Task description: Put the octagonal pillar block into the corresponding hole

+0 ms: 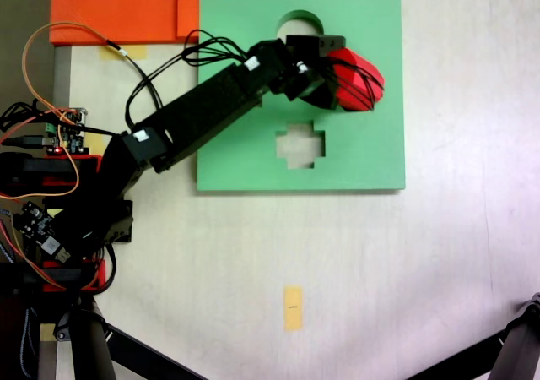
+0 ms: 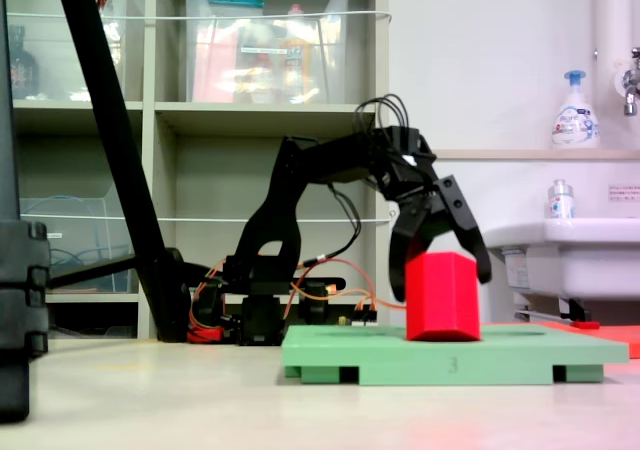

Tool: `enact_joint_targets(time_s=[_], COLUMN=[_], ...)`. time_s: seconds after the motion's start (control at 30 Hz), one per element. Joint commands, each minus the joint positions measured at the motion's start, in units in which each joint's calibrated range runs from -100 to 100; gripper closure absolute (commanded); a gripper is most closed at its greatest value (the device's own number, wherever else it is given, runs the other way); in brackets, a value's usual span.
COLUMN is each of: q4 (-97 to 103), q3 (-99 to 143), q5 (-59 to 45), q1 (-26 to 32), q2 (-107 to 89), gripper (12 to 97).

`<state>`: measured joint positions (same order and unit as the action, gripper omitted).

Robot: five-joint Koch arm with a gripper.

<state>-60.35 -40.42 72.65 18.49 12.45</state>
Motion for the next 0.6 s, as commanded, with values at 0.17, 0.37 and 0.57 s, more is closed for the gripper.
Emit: enact_joint_targets(time_s=[0.17, 0.37, 0.57], q4=[2.14, 3.68, 3.68], q3=[-4.94, -5.84, -6.64], q5=[0.54, 0.54, 0.54], q1=[-0.73, -1.42, -2.15], q2=[1.24, 3.89, 5.57], gripper=[79.3, 79.3, 79.3])
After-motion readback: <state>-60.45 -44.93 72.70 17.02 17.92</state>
